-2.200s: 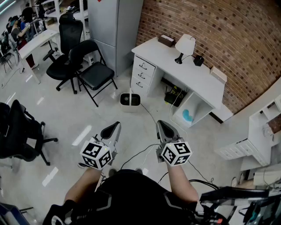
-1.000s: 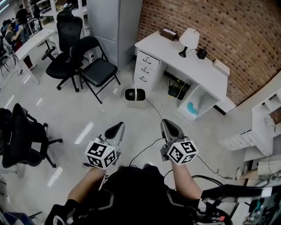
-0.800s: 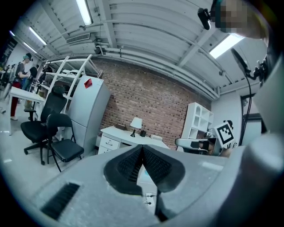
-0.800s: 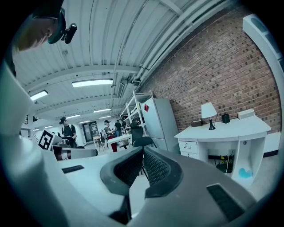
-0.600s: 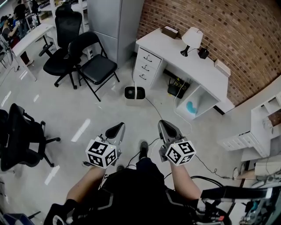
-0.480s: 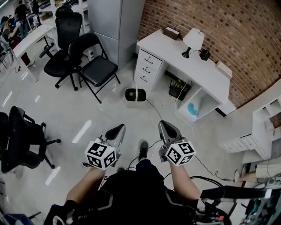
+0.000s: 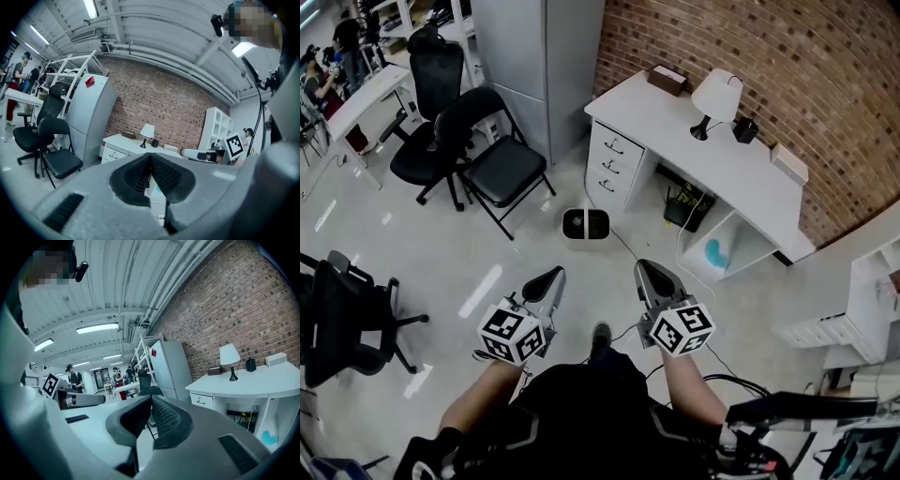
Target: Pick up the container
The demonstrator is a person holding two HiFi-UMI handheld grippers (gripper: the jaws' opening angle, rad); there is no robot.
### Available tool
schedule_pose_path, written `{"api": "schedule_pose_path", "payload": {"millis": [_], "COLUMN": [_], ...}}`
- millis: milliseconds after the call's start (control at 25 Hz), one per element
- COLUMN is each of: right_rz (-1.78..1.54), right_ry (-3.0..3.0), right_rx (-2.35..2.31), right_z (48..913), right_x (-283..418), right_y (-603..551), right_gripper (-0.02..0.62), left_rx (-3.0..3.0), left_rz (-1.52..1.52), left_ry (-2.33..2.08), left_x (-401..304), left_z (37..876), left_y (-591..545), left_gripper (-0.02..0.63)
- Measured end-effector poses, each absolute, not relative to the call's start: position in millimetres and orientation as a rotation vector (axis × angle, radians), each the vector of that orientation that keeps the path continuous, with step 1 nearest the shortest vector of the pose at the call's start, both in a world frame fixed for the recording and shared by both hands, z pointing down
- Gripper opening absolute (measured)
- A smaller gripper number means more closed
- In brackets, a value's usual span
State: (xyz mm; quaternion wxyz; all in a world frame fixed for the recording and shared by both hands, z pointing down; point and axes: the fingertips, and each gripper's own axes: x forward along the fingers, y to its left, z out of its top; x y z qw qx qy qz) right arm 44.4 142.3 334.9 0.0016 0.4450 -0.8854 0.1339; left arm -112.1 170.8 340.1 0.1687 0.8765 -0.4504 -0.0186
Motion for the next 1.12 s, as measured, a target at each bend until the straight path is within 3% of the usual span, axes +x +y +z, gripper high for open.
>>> {"api": "schedule_pose_path", "payload": {"millis": [600,1120], "right_rz": [0.482,0.553], "right_ry": [-2.832,-2.870], "right_rx": [1.306,1.240], "right_z": [339,354], "right_x": [126,127], "right_y": [10,-39], "right_gripper": [0.009,0.009], "left_rx": [2.390,2.327], "left_rz": [0.040,0.121], "left_ry": [-1.345,-1.311], "left_x": [-42,-30], "left_z": [351,381], "left_y": [42,-3], "left_gripper": [0.009,0.009]}}
